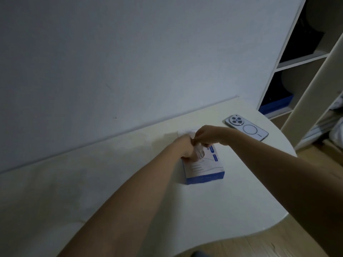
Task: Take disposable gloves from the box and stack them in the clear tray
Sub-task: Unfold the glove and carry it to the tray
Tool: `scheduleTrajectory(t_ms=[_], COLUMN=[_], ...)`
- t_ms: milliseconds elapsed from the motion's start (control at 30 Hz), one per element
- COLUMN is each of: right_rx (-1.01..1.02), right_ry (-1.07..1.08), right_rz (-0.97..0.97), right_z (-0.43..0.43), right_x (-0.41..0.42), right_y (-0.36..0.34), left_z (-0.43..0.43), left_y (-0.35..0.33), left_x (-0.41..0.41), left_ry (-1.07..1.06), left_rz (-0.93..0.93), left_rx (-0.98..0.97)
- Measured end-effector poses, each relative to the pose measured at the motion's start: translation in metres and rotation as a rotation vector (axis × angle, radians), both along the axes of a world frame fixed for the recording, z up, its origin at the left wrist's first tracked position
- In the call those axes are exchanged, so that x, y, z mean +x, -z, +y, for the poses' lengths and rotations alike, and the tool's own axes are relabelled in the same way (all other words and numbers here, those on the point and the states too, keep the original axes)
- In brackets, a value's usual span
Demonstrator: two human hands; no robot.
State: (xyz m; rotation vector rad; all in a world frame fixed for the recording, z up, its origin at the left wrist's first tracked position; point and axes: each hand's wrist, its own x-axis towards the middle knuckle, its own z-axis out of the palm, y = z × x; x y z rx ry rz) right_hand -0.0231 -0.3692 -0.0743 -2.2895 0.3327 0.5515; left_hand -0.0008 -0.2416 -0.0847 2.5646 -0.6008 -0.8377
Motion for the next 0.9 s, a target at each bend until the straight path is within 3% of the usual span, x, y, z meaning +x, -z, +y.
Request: scheduleTrajectory(t_ms=[133,300,400,567,667,733,833,900], right_rx=[0.258,0.351,0.387,0.314,0.269,0.3,0.419,0.346], right_ry=[0.233,0.417,0.457,0.436,0.393,0.304,0.119,0.004], right_rz=[-0.168,-0.281,-0.252,-0.142,-0.076,-0.068,-0.012,0.002], right_z=[0.005,0.005,0.004,0.009,0.012,0.015,0.024,0.029], right_x=[-0.01,-0.017,-0.02,-0.017,-0.012,-0.01,-0.005,-0.002], right_y=[-0.018,-0.041,-0.049,-0.053,-0.054,-0.057,-0.063,-0.064], left_z=[0.004,0.013,0.024,0.042,0.05,0.055,0.065,0.073], left_y=[-0.008,-0.032,-0.041,-0.043,-0.043,-0.046,-0.052,-0.053], left_x=[-0.009,-0.011,-0.016,-0.02,-0.016,-0.013,-0.01,-0.008], left_ry=[-0.036,-0.154,-0.21,-0.246,-0.428,-0.54,-0.566,-0.606], left_rz=[0.102,0.262,0.157,0.163,0.082,0.125,0.16,0.218], left_rx=[-0.044,-0.174,-0.301,-0.626,-0.673,-0.719,-0.708,-0.751])
